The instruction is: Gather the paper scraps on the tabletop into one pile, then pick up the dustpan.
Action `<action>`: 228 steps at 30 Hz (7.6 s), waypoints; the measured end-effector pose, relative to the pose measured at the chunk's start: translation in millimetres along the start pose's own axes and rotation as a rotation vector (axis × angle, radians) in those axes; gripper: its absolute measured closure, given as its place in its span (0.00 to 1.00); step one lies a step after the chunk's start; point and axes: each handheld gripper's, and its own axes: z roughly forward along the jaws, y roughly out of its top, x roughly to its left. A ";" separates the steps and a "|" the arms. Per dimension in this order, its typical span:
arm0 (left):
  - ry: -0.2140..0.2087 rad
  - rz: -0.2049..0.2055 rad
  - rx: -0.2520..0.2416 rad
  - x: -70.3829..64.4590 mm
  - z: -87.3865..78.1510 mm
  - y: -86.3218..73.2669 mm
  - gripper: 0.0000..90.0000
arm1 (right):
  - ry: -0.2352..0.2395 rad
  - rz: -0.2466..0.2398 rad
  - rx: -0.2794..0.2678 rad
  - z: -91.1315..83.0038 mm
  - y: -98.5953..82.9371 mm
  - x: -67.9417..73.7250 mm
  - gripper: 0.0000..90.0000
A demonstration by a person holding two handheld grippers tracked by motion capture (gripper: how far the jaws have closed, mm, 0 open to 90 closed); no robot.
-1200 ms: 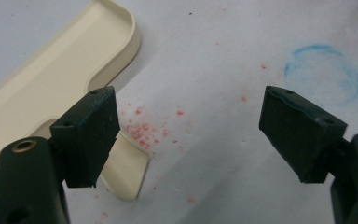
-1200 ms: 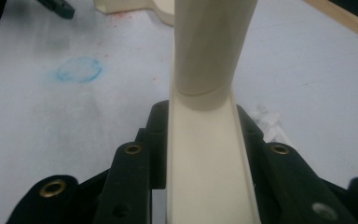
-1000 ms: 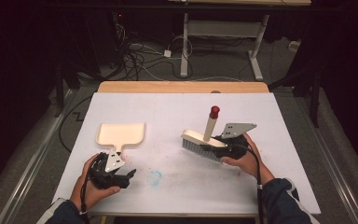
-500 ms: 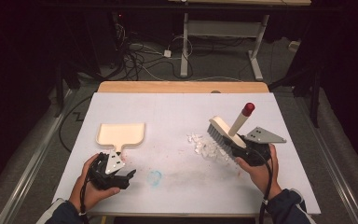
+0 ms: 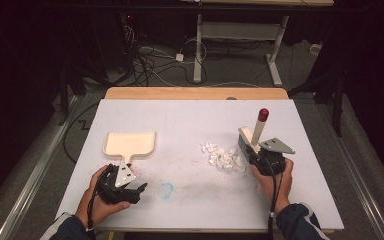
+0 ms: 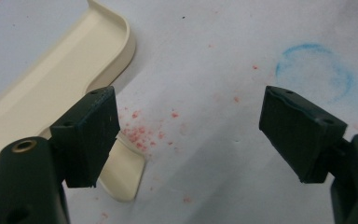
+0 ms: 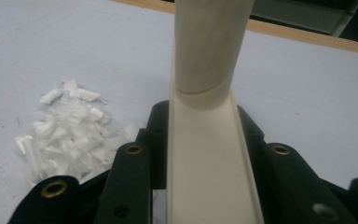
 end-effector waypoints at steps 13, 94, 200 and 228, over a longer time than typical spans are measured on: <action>-0.014 0.004 -0.006 -0.2 0.3 0.6 0.21 | -0.038 -0.003 -0.021 22.7 13.5 69.4 0.75; 0.006 0.055 0.008 -1.4 3.9 3.5 0.21 | 0.604 -0.242 -0.180 -28.7 40.9 4.0 0.75; 0.043 -0.425 0.078 53.4 17.7 -16.4 0.24 | 0.140 -0.089 -0.175 -41.4 25.7 -17.4 0.75; 0.039 -0.424 0.141 79.2 51.1 -1.9 0.70 | 0.119 -0.073 -0.155 -36.5 21.1 -27.4 0.75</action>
